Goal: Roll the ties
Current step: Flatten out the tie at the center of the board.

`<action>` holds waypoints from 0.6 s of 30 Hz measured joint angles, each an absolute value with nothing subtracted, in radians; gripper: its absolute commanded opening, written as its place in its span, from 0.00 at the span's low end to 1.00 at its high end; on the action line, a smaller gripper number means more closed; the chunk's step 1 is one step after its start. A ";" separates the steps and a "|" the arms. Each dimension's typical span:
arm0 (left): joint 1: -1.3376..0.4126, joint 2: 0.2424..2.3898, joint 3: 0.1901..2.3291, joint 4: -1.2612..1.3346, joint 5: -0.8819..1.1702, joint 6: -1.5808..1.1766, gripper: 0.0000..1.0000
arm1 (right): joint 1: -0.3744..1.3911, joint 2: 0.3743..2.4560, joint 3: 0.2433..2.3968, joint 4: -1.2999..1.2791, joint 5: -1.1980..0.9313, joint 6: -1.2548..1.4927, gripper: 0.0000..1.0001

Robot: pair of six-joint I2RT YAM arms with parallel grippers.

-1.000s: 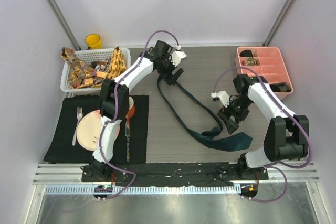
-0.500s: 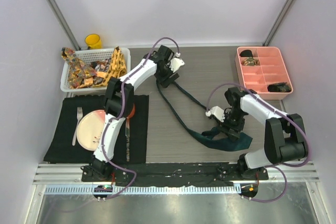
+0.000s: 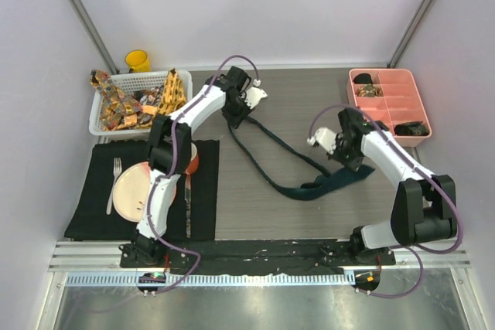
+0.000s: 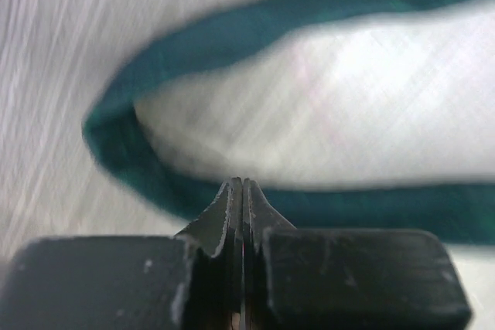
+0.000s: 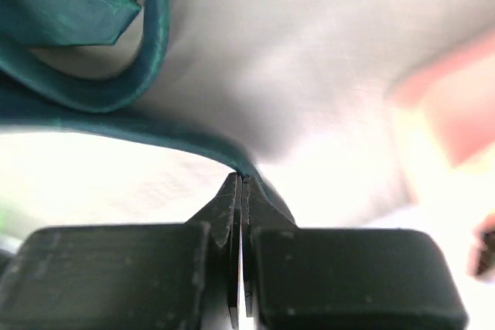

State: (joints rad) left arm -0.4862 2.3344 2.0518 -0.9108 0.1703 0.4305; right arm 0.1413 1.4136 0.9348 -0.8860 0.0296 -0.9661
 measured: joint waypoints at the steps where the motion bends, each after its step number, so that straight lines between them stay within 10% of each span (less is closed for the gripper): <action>1: -0.482 2.303 2.029 -0.915 0.181 0.430 0.00 | 0.126 1.406 0.963 -0.867 0.033 -0.965 0.01; 15: -0.466 1.715 1.431 -0.852 0.317 0.541 0.00 | 0.057 0.990 0.523 -0.686 0.094 -1.192 0.01; 18: -0.467 1.679 1.292 -0.855 0.319 0.586 0.01 | 0.052 0.989 0.470 -0.683 0.112 -1.209 0.14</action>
State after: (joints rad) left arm -0.4671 1.6787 1.2922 -0.8547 0.3195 0.5858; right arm 0.0521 0.9894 0.4702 -0.6830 0.1120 -1.2091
